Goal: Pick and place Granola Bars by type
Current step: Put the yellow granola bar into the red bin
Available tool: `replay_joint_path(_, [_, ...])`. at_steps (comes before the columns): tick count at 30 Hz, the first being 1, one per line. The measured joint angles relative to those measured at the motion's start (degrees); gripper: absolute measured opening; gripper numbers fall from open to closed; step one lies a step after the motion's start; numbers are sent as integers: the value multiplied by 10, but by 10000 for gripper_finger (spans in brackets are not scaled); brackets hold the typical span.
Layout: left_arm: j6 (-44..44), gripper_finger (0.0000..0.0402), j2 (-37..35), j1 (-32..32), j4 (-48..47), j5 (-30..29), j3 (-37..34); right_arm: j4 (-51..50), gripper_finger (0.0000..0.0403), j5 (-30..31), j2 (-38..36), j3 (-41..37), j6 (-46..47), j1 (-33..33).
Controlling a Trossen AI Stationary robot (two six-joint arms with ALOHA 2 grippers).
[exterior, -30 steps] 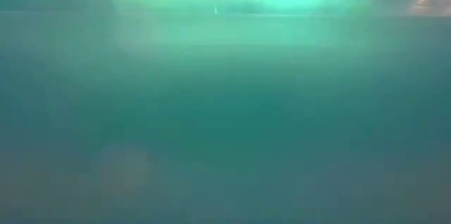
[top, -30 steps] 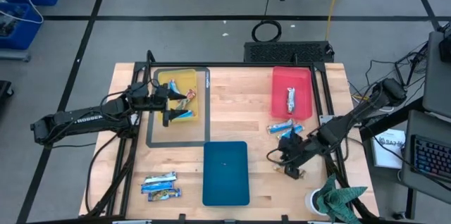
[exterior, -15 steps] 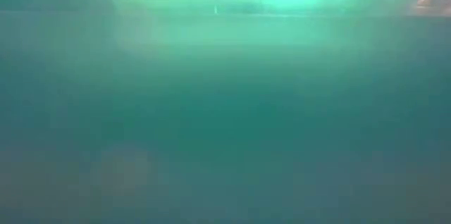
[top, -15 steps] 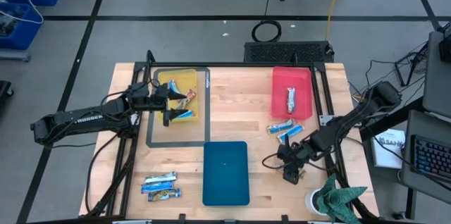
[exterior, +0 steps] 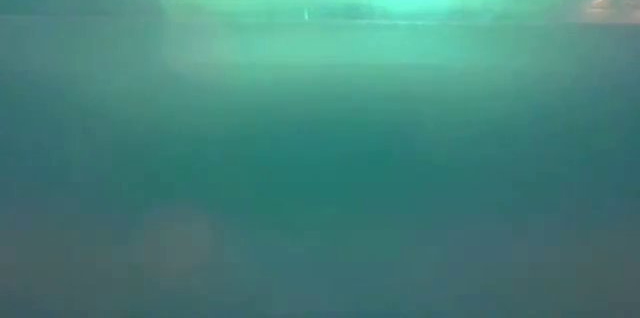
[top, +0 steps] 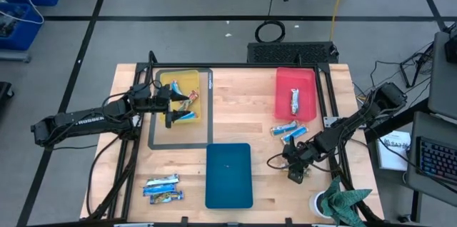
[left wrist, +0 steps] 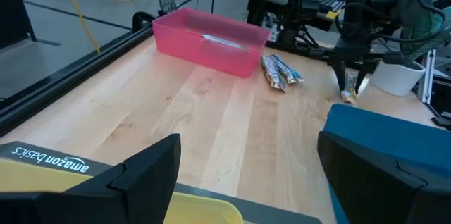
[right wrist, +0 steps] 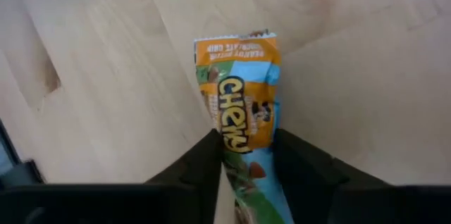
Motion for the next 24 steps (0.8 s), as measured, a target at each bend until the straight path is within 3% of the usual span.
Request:
replay_joint_path(6, [0, 337, 0, 0, 0, 0, 0, 68, 17, 45, -7, -3, -100, 0])
replay_joint_path(12, [0, 337, 0, 0, 0, 0, 0, 149, 6, 141, -52, -3, -210, 0])
replay_joint_path(17, [0, 337, 0, 0, 0, 0, 0, 158, 3, 317, -137, 1, -323, -18])
replay_joint_path(21, [0, 337, 0, 0, 0, 0, 0, 137, 2, 461, -217, 1, -389, -62])
replay_joint_path(24, [0, 337, 0, 0, 0, 0, 0, 77, 1, 480, -281, 1, -396, -136])
